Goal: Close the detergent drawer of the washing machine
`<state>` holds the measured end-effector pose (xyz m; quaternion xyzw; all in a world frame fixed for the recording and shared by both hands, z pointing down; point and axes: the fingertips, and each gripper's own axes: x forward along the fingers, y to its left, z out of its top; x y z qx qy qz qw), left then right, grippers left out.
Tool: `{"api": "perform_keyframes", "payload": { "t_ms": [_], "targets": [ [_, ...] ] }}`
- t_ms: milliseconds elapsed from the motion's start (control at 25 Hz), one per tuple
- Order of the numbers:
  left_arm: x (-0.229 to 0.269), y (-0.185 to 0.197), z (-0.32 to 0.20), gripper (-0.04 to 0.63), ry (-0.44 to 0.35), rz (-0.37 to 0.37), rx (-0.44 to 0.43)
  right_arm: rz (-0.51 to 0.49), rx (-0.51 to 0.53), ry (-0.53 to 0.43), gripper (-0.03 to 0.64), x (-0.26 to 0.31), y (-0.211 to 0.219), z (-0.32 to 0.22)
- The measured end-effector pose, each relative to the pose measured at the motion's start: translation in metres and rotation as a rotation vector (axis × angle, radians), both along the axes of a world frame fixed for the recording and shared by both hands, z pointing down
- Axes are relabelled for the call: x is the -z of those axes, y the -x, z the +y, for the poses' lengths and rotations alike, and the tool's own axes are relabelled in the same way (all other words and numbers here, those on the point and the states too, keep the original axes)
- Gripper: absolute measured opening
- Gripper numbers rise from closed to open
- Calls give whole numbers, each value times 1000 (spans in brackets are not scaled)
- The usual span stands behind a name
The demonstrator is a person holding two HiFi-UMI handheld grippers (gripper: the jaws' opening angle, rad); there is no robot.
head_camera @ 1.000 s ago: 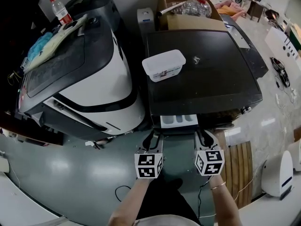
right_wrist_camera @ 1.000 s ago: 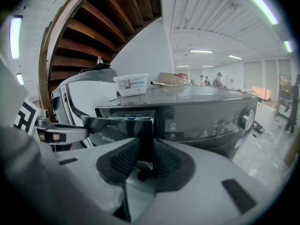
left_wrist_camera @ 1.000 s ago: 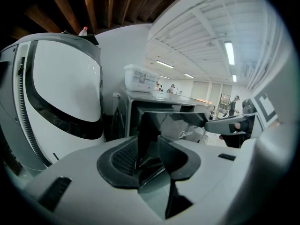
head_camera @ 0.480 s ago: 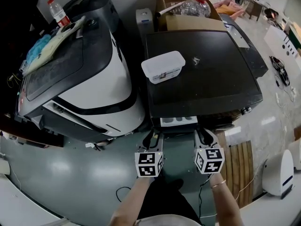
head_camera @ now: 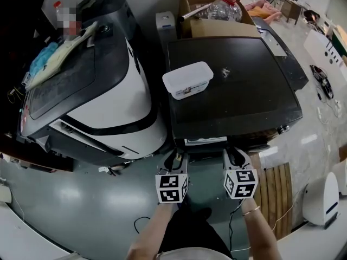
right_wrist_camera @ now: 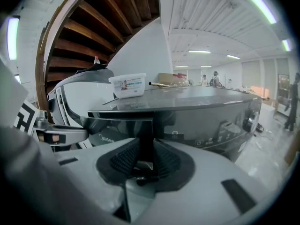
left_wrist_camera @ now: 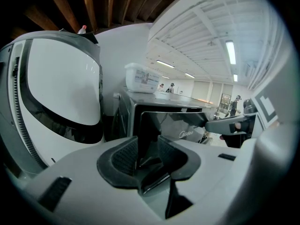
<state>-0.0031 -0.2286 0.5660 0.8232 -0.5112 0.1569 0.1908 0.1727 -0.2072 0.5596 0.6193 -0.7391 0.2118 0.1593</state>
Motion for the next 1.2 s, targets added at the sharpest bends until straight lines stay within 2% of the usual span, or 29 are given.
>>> {"api": "perform_keyframes", "payload": {
  "t_ms": [1200],
  "targets": [
    [0, 0, -23, 112, 4, 10, 20, -4, -45, -11, 80, 0, -1, -23]
  ]
}}
